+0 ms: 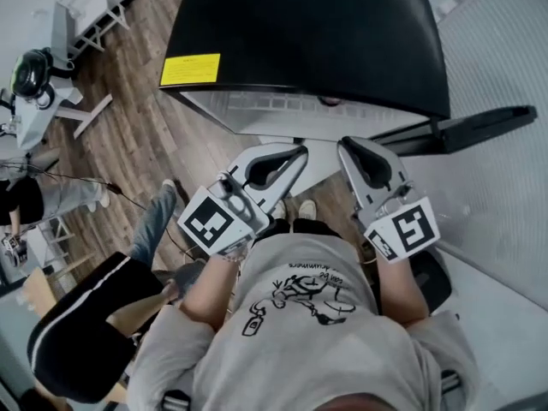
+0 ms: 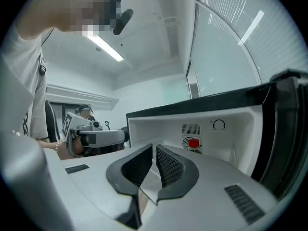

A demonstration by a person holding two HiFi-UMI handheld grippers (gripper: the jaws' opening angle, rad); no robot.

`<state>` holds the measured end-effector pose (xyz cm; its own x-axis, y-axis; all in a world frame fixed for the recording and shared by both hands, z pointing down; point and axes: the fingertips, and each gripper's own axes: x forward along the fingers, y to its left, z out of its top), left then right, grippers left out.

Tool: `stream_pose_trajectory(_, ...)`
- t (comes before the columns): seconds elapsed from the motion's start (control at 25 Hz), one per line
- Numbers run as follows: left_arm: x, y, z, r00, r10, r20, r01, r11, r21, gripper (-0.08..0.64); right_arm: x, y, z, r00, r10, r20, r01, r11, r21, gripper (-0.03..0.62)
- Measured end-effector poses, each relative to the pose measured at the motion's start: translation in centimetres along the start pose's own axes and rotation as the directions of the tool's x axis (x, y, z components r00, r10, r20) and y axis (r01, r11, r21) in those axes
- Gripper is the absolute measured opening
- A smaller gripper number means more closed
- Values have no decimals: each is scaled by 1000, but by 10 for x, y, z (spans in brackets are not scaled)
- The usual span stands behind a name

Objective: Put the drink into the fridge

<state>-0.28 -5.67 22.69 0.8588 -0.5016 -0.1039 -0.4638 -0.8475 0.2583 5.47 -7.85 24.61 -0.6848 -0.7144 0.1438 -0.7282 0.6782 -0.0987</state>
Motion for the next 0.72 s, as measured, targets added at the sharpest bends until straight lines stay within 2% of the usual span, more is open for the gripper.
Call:
stream_pose_trajectory(0.32, -12, -28, 22, 999, -40, 20, 40, 999, 20, 2, -15, 31, 17, 997, 74, 0, -74, 997, -17, 38)
stream_pose_trajectory(0.72, -16, -54, 28, 999, -43, -5, 43, 998, 36, 2, -26, 50, 40, 996, 86, 21, -85, 995, -46, 35)
